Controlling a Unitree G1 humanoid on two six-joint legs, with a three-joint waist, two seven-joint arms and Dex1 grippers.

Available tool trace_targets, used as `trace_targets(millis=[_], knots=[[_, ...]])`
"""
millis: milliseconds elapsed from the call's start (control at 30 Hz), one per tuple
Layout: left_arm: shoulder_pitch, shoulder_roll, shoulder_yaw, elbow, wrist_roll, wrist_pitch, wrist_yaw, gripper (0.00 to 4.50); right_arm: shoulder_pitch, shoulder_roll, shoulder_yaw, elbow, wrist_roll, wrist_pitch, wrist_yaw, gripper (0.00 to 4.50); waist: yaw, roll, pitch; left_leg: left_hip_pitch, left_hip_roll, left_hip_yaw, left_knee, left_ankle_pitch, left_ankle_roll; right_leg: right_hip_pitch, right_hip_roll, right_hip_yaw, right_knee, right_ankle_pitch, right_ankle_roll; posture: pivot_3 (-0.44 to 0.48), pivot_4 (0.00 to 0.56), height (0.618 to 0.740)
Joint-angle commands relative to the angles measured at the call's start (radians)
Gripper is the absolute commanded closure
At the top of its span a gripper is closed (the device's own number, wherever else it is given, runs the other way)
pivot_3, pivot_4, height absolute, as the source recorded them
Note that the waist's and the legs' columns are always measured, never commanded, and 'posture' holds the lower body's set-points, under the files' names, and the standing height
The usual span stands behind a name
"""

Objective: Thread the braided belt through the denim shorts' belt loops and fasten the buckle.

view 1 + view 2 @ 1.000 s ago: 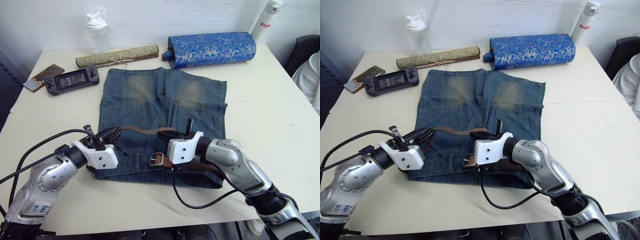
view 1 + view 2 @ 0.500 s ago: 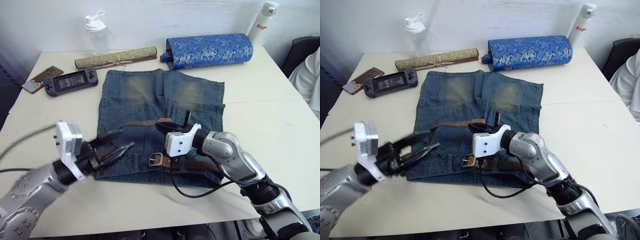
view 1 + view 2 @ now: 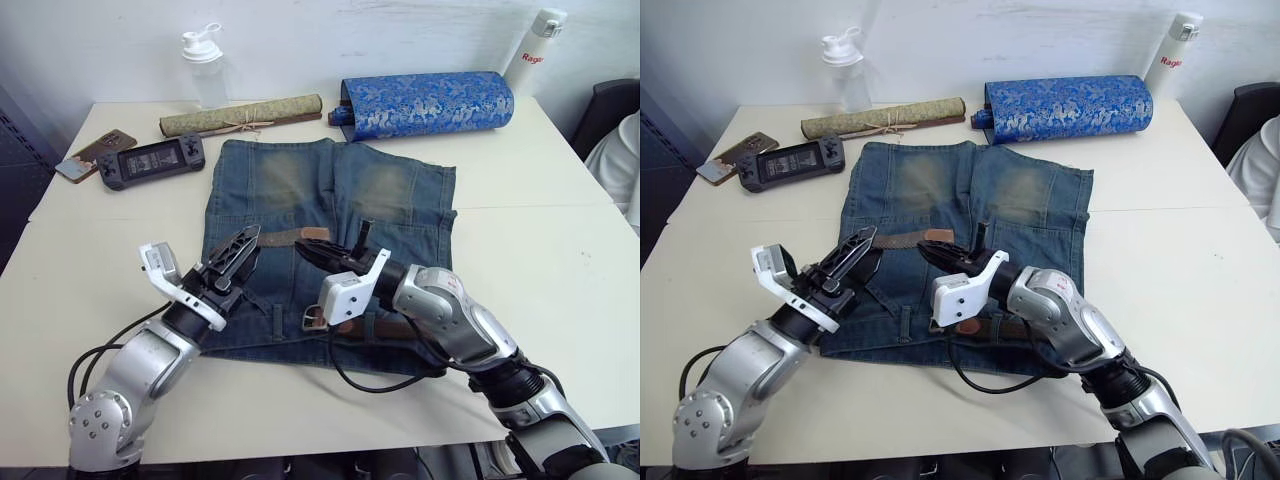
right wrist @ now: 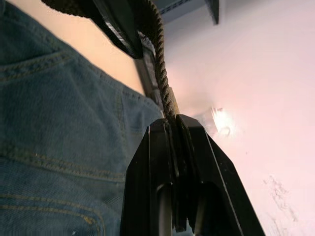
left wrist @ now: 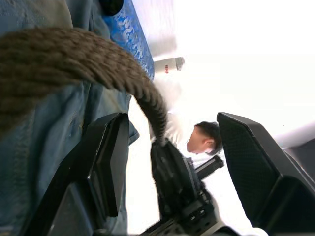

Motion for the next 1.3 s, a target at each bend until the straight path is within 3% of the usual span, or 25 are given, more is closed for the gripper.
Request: trace_targets(millis=[33,267,767,867,1033,1067,1300], knots=[[-0.024,-0.075,-0.003,-0.049,-0.013,-0.055,0.110,1.35,0.003,0.005,-0.019,-0.027,0.003,-0.014,-0.008,4.50,0.000,0.000,0.000,0.000,0.000,0.000,0.000,0.000,0.000,0.000,0.000,0.000,0.000,0.000,0.000,0.000,0.150,0.717],[-0.063,-0.150,-0.024,-0.073,-0.013,-0.086,0.217,1.35,0.007,0.009,-0.018,-0.030,0.000,-0.009,-0.005,4.50,0.003,0.000,0.000,0.000,0.000,0.000,0.001,0.000,0.000,0.000,0.001,0.002,-0.003,0.000,0.000,0.000,0.150,0.717],[0.013,-0.188,0.000,-0.132,-0.013,-0.104,0.262,1.35,0.003,0.013,-0.022,-0.015,-0.002,-0.005,-0.011,4.50,0.003,0.000,0.000,0.000,0.003,0.000,0.001,0.000,-0.001,0.000,0.005,0.003,-0.006,0.000,0.000,0.000,0.150,0.717],[0.019,-0.184,-0.005,-0.132,-0.013,-0.099,0.260,2.05,0.005,0.014,-0.023,-0.017,0.002,-0.005,-0.009,4.50,0.003,0.000,0.000,0.000,0.003,0.000,0.001,0.000,-0.001,0.000,0.006,0.003,-0.006,0.000,0.000,0.000,0.150,0.717],[0.016,-0.184,-0.004,-0.127,-0.013,-0.096,0.250,4.28,0.010,0.014,-0.023,-0.023,0.006,-0.005,-0.004,4.50,0.003,0.000,0.000,0.000,0.003,0.000,0.001,0.000,-0.001,0.000,0.006,0.003,-0.006,0.000,0.000,0.000,0.150,0.717],[0.017,-0.185,-0.004,-0.126,-0.013,-0.096,0.250,4.45,0.010,0.014,-0.023,-0.023,0.007,-0.005,-0.003,4.50,0.003,0.000,0.000,0.000,0.003,0.000,0.000,0.000,-0.001,0.000,0.006,0.003,-0.006,0.000,0.000,0.000,0.150,0.717],[0.014,-0.186,0.006,-0.100,-0.013,-0.079,0.230,4.45,0.023,0.009,-0.019,-0.035,0.019,-0.015,0.007,4.50,0.003,0.000,0.000,0.000,0.004,0.000,0.000,0.000,-0.001,0.000,0.006,0.003,-0.006,0.000,0.000,0.000,0.150,0.717]])
